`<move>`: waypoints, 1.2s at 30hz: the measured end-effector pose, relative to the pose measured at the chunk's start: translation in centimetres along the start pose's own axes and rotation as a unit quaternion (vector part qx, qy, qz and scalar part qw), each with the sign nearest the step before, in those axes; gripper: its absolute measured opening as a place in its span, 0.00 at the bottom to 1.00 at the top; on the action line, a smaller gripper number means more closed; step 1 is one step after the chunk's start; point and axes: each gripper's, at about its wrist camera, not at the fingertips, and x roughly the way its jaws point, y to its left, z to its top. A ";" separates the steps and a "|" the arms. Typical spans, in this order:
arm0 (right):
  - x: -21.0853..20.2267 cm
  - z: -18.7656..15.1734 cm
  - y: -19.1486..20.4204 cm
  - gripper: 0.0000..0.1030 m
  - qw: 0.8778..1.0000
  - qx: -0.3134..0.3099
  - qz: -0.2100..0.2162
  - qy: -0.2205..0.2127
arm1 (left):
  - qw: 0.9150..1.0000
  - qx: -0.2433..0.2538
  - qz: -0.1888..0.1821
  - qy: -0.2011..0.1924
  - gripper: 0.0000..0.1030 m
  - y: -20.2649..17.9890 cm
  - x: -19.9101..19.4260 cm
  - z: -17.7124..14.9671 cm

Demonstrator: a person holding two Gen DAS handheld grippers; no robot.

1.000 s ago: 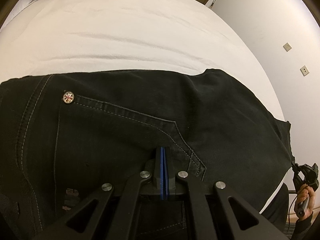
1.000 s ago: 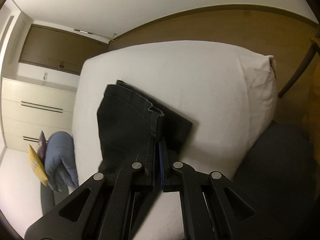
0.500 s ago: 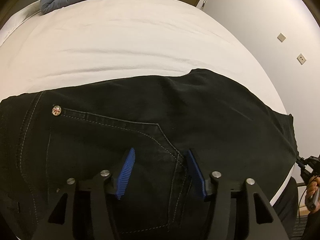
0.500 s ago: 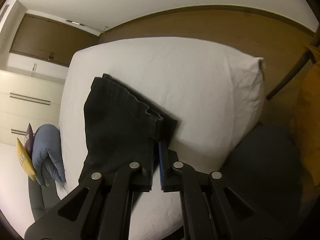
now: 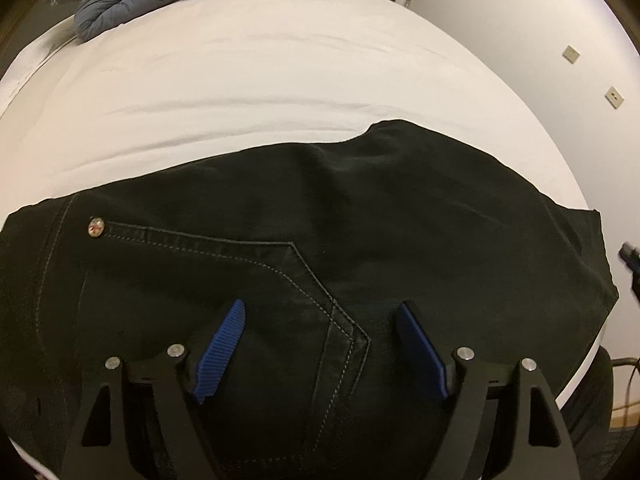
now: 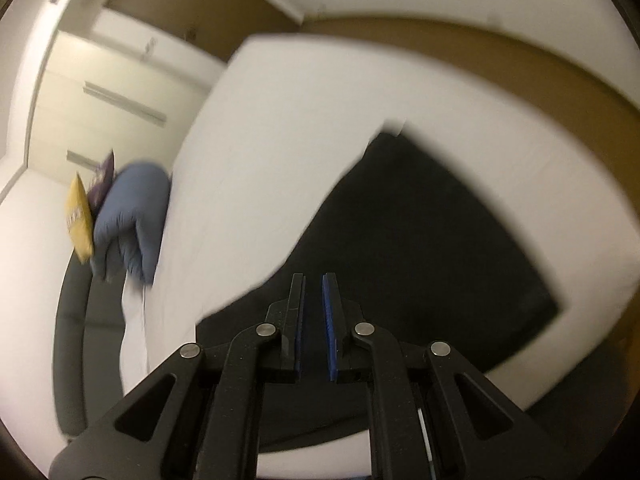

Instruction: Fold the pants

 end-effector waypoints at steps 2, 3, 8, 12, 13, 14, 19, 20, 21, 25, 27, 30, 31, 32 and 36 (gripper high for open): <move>1.7 -1.2 0.2 0.08 0.999 -0.011 0.006 0.031 | 1.000 -0.005 0.004 -0.001 0.78 -0.4 -0.7 -0.2; 2.6 -2.1 0.0 0.08 0.999 -0.021 0.002 0.049 | 1.000 -0.005 0.011 -0.003 0.78 -0.6 -1.1 -0.4; 3.4 -4.8 -5.3 0.01 0.996 0.033 -0.030 0.071 | 1.000 -0.009 0.017 -0.012 0.78 -1.2 -2.3 -1.9; -0.7 -5.6 -7.0 0.00 0.995 0.017 -0.095 0.016 | 1.000 -0.019 0.012 -0.011 0.78 -0.2 -2.4 -3.2; -1.5 -5.9 -7.4 0.00 0.994 0.020 -0.102 0.012 | 1.000 -0.018 0.013 -0.012 0.78 -0.2 -2.4 -3.4; -2.0 -6.1 -7.8 0.00 0.994 0.028 -0.104 0.013 | 1.000 -0.015 0.014 -0.014 0.78 -0.2 -2.5 -3.5; -4.8 -7.2 -5.1 0.00 0.981 -0.003 -0.194 -0.016 | 0.999 -0.011 0.027 -0.021 0.78 -0.4 -3.2 -4.2; -4.9 -7.5 -3.8 0.02 0.989 -0.008 -0.148 -0.015 | 0.999 -0.012 0.026 -0.026 0.78 -0.2 -3.8 -4.6; -4.6 -7.9 -2.2 0.03 0.994 -0.025 -0.110 -0.008 | 0.999 -0.013 0.023 -0.032 0.78 -0.4 -4.0 -4.6; 0.2 -10.3 3.3 0.03 0.994 -0.091 0.005 0.068 | 0.999 -0.010 0.015 -0.051 0.78 -1.5 -4.7 -4.5; 3.0 -11.7 5.1 0.03 0.987 -0.127 -0.008 0.099 | 0.999 -0.012 0.016 -0.043 0.78 -1.9 -4.0 -4.4; 7.5 -13.4 4.4 0.02 0.973 -0.134 -0.084 0.168 | 0.999 -0.007 0.029 -0.024 0.78 -1.9 -3.4 -5.2; 7.6 -13.8 3.9 0.02 0.974 -0.130 -0.081 0.167 | 0.999 0.000 0.033 -0.025 0.78 -1.9 -3.4 -5.6; 7.0 -14.3 3.7 0.02 0.975 -0.137 -0.077 0.160 | 0.999 0.005 0.035 -0.026 0.78 -1.8 -3.4 -6.1; 3.8 -15.7 1.6 0.00 0.976 -0.128 -0.088 0.155 | 0.998 0.017 0.045 -0.030 0.78 -1.8 -3.8 -6.7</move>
